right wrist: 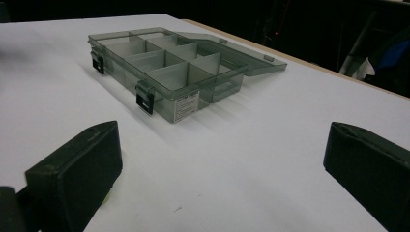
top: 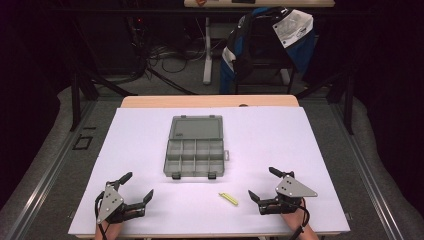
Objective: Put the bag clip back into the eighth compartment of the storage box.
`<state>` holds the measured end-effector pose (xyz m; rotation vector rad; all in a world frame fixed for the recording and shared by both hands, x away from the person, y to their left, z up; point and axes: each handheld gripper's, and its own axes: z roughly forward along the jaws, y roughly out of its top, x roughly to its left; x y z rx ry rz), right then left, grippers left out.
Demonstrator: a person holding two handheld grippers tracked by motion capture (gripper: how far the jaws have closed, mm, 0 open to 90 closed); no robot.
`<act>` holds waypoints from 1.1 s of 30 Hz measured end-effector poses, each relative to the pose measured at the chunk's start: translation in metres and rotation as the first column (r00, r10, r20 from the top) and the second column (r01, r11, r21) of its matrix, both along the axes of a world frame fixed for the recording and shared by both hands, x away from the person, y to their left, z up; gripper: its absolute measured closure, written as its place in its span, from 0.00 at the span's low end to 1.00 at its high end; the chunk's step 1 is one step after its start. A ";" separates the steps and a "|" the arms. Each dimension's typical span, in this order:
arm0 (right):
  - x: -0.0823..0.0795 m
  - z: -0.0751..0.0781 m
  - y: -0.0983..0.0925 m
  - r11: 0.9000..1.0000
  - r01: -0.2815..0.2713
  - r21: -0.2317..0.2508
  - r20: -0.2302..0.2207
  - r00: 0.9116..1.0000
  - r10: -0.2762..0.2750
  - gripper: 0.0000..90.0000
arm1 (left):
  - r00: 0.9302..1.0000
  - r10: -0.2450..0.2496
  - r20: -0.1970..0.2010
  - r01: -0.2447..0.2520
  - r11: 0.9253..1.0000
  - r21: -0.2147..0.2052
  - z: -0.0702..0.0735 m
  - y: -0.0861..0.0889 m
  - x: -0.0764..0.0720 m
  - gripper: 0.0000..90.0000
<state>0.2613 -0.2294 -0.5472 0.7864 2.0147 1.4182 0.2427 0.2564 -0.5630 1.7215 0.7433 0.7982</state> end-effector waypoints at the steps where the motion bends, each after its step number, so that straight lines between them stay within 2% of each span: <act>1: 0.001 0.000 0.001 1.000 -0.004 -0.006 -0.005 1.000 0.004 0.00 | 1.000 -0.004 0.001 0.004 1.000 -0.003 0.000 0.000 0.001 0.12; 5: 0.001 0.003 0.004 1.000 -0.014 -0.006 -0.016 1.000 0.014 0.00 | 1.000 -0.013 -0.003 0.013 1.000 0.005 0.000 -0.001 0.002 0.12; 9: 0.004 0.005 0.006 0.999 -0.039 0.024 -0.057 0.998 0.040 0.00 | 1.000 -0.010 -0.005 0.010 1.000 0.006 0.000 -0.001 0.002 0.12; 14: 0.005 0.009 0.011 0.998 -0.057 0.015 -0.068 0.996 0.058 0.00 | 1.000 -0.009 -0.005 0.009 1.000 0.007 0.000 -0.001 0.002 0.12; 23: 0.011 0.014 0.027 0.997 -0.081 -0.017 -0.107 0.991 0.078 0.00 | 1.000 -0.010 -0.003 0.010 1.000 0.000 0.000 0.000 0.001 0.12; 26: 0.014 0.014 0.036 0.993 -0.104 -0.060 -0.160 0.983 0.094 0.00 | 1.000 -0.009 -0.006 0.009 1.000 0.001 0.000 0.000 0.002 0.12; 30: 0.017 0.014 0.044 0.988 -0.122 -0.099 -0.206 0.973 0.100 0.00 | 1.000 -0.012 -0.010 0.012 1.000 -0.004 0.000 0.001 0.002 0.12; 33: 0.017 0.014 0.048 0.986 -0.115 -0.117 -0.215 0.973 0.088 0.00 | 1.000 -0.015 -0.012 0.015 1.000 0.001 0.000 0.000 0.002 0.12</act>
